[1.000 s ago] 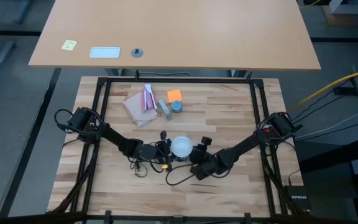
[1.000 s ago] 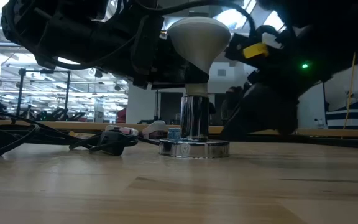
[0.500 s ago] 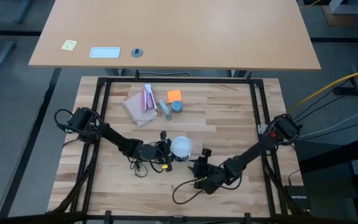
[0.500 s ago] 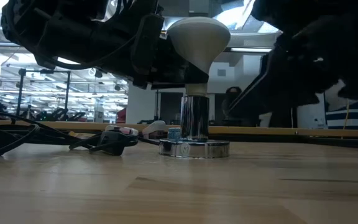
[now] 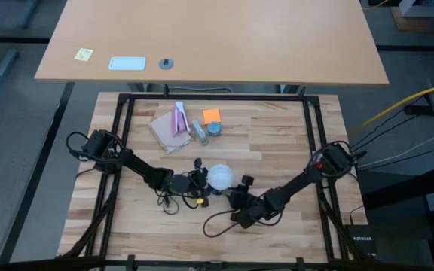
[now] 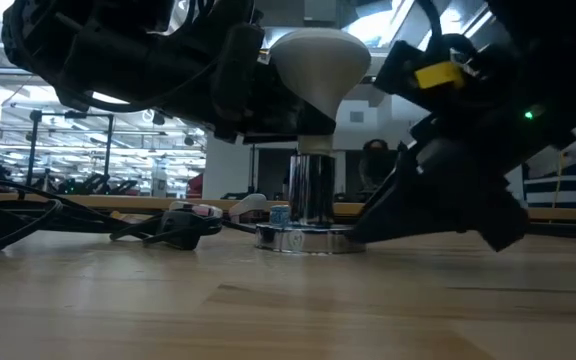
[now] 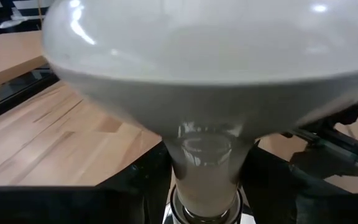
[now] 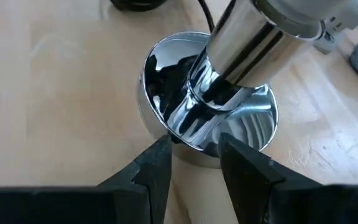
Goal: Screw lightbulb
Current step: Insert the white lightbulb into the silver lamp
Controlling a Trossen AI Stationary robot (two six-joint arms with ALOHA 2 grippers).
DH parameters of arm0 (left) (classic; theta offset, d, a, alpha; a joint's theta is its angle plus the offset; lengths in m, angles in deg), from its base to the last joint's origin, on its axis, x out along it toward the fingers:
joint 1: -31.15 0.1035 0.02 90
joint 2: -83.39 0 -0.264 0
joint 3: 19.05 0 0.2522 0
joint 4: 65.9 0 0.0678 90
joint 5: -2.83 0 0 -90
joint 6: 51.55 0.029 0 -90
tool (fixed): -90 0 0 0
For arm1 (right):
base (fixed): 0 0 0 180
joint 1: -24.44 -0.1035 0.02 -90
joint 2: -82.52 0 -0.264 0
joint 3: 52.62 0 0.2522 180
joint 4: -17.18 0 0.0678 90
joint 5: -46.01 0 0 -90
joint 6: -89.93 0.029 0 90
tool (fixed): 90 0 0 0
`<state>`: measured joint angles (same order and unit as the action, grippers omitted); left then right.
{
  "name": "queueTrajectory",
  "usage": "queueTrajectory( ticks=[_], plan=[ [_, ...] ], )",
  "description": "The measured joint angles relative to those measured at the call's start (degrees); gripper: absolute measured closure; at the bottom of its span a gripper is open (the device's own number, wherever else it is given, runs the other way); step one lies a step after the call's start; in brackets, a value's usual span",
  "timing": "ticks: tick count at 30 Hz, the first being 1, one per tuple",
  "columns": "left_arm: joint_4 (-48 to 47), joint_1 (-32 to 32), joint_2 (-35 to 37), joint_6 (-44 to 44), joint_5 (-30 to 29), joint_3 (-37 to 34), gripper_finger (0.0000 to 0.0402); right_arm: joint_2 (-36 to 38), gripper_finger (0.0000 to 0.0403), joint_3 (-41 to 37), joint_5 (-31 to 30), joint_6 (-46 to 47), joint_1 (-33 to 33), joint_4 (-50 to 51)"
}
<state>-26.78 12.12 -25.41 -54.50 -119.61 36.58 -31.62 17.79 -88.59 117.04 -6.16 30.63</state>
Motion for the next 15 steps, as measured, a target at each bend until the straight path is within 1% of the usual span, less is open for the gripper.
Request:
queueTrajectory(
  ticks=[3,7,15],
  plan=[
    [-0.1,0.1,0.0,0.1,-0.4,0.0,0.0235,0.0,0.0265,0.1,-1.2,2.0,1.0,1.5],
    [-0.3,0.1,0.0,0.2,-0.7,0.0,0.0235,-0.2,0.0265,0.0,-5.1,2.7,1.5,3.2],
    [-0.5,0.0,-0.1,0.0,-0.2,0.0,0.0235,-0.2,0.0265,-0.1,-6.0,2.7,1.9,4.0]
  ],
)
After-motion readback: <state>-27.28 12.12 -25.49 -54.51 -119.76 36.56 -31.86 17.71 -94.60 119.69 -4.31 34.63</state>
